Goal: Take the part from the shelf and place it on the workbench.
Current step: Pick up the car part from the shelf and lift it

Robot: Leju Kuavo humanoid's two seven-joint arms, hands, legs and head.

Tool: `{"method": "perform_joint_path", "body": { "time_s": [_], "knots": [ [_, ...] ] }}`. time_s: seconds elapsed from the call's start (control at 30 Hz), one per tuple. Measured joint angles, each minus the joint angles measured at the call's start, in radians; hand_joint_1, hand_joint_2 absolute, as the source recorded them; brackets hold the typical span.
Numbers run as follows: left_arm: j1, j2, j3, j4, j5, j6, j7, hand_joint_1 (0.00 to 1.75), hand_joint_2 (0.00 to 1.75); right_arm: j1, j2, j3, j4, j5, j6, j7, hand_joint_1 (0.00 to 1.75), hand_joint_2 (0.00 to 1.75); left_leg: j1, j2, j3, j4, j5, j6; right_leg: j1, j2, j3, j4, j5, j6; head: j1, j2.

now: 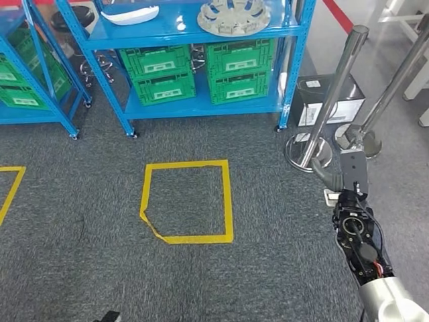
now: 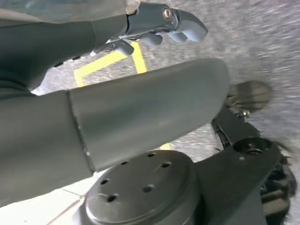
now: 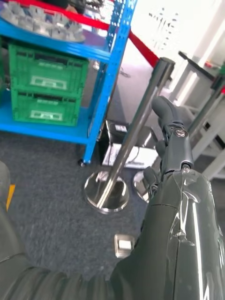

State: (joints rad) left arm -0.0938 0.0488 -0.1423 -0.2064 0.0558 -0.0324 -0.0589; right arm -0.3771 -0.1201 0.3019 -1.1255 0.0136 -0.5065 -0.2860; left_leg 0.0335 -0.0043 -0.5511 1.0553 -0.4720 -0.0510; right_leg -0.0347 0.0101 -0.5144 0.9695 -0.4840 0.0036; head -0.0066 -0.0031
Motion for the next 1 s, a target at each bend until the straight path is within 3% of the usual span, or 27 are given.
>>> {"method": "perform_joint_path", "body": {
  "time_s": [0.07,0.1,0.17,0.2,0.27,0.3,0.33,0.4,0.43,0.47,0.5,0.53,0.6,0.63,0.67,0.7,0.73,0.8,0.83,0.87,1.0],
  "knots": [
    [0.001,0.000,0.000,0.000,0.001,-0.002,-0.002,0.00,0.00,-0.002,0.001,0.000,0.000,0.000,0.002,-0.002,0.00,1.75,-0.003,0.000,-0.108,0.135,-0.033,0.001,0.007,0.000,0.029,-0.016,-0.014,-0.009,-0.002,0.000],
    [0.003,0.000,0.000,0.000,0.001,-0.003,-0.002,0.00,0.00,-0.001,0.002,0.000,0.000,0.000,0.003,-0.003,0.00,1.75,-0.007,0.000,-0.153,0.174,-0.060,0.005,0.013,0.001,0.047,-0.024,-0.023,-0.013,-0.003,0.000],
    [0.010,0.000,0.000,0.000,0.001,-0.003,-0.002,0.00,0.00,0.000,0.004,0.002,0.001,0.000,0.004,-0.004,0.00,1.75,-0.018,0.000,-0.198,0.152,-0.086,0.023,0.025,0.007,0.093,-0.040,-0.047,-0.018,-0.005,0.000],
    [0.013,0.000,0.000,0.000,0.001,-0.003,-0.002,0.00,0.00,0.000,0.006,0.002,0.001,0.000,0.004,-0.004,0.00,1.75,-0.027,-0.001,-0.200,0.097,-0.060,0.040,0.031,0.009,0.119,-0.047,-0.061,-0.020,-0.006,0.000],
    [0.020,0.004,0.000,0.001,0.002,-0.003,-0.002,0.00,0.00,0.001,0.009,0.003,0.004,0.000,0.005,-0.004,0.00,1.75,-0.053,-0.010,-0.191,-0.044,0.083,0.079,0.040,0.013,0.160,-0.060,-0.092,-0.022,-0.007,0.000],
    [0.023,0.006,0.000,0.001,0.002,-0.004,-0.003,0.00,0.00,0.000,0.011,0.003,0.007,0.000,0.006,-0.004,0.00,1.75,-0.064,-0.019,-0.184,-0.092,0.152,0.092,0.044,0.015,0.177,-0.066,-0.109,-0.022,-0.007,0.000],
    [0.026,0.008,0.000,0.002,0.003,-0.004,-0.003,0.00,0.00,0.000,0.013,0.003,0.008,0.000,0.007,-0.004,0.00,1.75,-0.072,-0.028,-0.176,-0.119,0.196,0.096,0.047,0.018,0.196,-0.074,-0.121,-0.021,-0.006,0.000],
    [0.024,0.008,-0.001,0.002,0.003,-0.006,-0.005,0.00,0.00,-0.008,0.017,0.004,0.007,0.000,0.008,-0.006,0.00,1.75,-0.072,-0.037,-0.148,-0.126,0.192,0.090,0.051,0.022,0.215,-0.050,-0.114,-0.017,-0.006,0.000],
    [0.020,0.006,-0.001,0.003,0.003,-0.007,-0.006,0.00,0.00,-0.013,0.018,0.003,0.006,0.000,0.008,-0.007,0.00,1.75,-0.070,-0.034,-0.129,-0.129,0.180,0.089,0.051,0.018,0.201,-0.001,-0.092,-0.013,-0.007,0.000],
    [0.017,0.006,-0.001,0.003,0.003,-0.008,-0.006,0.00,0.00,-0.019,0.018,0.002,0.005,0.000,0.008,-0.008,0.00,1.75,-0.067,-0.031,-0.110,-0.132,0.169,0.090,0.049,0.012,0.163,0.071,-0.072,-0.006,-0.007,0.000],
    [0.014,0.005,-0.001,0.003,0.004,-0.008,-0.007,0.00,0.00,-0.022,0.018,0.002,0.005,0.000,0.008,-0.008,0.00,1.75,-0.066,-0.028,-0.092,-0.133,0.157,0.094,0.047,0.006,0.114,0.149,-0.067,0.001,-0.007,0.000],
    [0.012,0.005,0.000,0.003,0.005,-0.008,-0.007,0.00,0.00,-0.021,0.018,0.002,0.006,0.000,0.008,-0.008,0.00,1.75,-0.065,-0.026,-0.075,-0.134,0.144,0.096,0.044,0.001,0.063,0.216,-0.083,0.007,-0.007,0.000],
    [0.012,0.005,0.000,0.003,0.010,-0.008,-0.007,0.00,0.00,-0.017,0.018,0.002,0.006,0.000,0.010,-0.008,0.00,1.75,-0.063,-0.025,-0.039,-0.134,0.116,0.097,0.038,-0.001,-0.022,0.276,-0.180,0.016,-0.007,0.000],
    [0.012,0.004,0.000,0.003,0.013,-0.008,-0.006,0.00,0.00,-0.016,0.018,0.002,0.006,0.000,0.012,-0.009,0.00,1.75,-0.062,-0.025,-0.019,-0.134,0.101,0.096,0.035,-0.001,-0.051,0.271,-0.235,0.019,-0.007,0.000],
    [0.013,0.003,0.000,0.003,0.015,-0.008,-0.006,0.00,0.00,-0.016,0.018,0.002,0.006,0.001,0.013,-0.010,0.00,1.75,-0.060,-0.025,0.001,-0.134,0.085,0.095,0.033,-0.002,-0.072,0.245,-0.269,0.021,-0.007,0.000],
    [0.015,0.002,0.000,0.003,0.017,-0.008,-0.006,0.00,0.00,-0.015,0.018,0.001,0.007,0.002,0.014,-0.010,0.00,1.75,-0.060,-0.025,0.021,-0.133,0.069,0.093,0.032,-0.002,-0.085,0.200,-0.260,0.022,-0.007,0.000],
    [0.018,0.001,0.000,0.003,0.017,-0.008,-0.006,0.00,0.00,-0.014,0.018,0.001,0.008,0.002,0.014,-0.010,0.00,1.75,-0.059,-0.025,0.038,-0.134,0.054,0.091,0.032,-0.004,-0.092,0.140,-0.197,0.021,-0.007,0.000],
    [0.020,0.000,0.000,0.005,0.018,-0.007,-0.007,0.00,0.00,-0.010,0.018,0.001,0.013,0.003,0.015,-0.010,0.00,1.75,-0.060,-0.027,0.062,-0.130,0.028,0.084,0.033,-0.008,-0.096,0.030,-0.009,0.011,-0.008,0.000],
    [0.019,0.000,0.000,0.006,0.018,-0.007,-0.007,0.00,0.00,-0.008,0.018,0.001,0.015,0.003,0.016,-0.010,0.00,1.75,-0.060,-0.029,0.069,-0.132,0.018,0.080,0.035,-0.009,-0.092,0.000,0.059,0.004,-0.008,0.000],
    [0.018,0.000,0.000,0.007,0.018,-0.005,-0.007,0.00,0.00,-0.009,0.018,0.001,0.016,0.003,0.017,-0.010,0.00,1.75,-0.060,-0.030,0.074,-0.130,0.012,0.080,0.036,-0.009,-0.086,-0.015,0.095,-0.001,-0.009,0.000],
    [0.017,0.000,0.000,0.008,0.023,-0.001,-0.008,0.00,0.00,-0.022,0.019,0.002,0.016,0.005,0.019,-0.012,0.00,1.75,-0.058,-0.024,0.077,-0.136,0.007,0.087,0.042,-0.003,-0.076,-0.021,0.110,-0.007,-0.012,0.000]
  ]
}}
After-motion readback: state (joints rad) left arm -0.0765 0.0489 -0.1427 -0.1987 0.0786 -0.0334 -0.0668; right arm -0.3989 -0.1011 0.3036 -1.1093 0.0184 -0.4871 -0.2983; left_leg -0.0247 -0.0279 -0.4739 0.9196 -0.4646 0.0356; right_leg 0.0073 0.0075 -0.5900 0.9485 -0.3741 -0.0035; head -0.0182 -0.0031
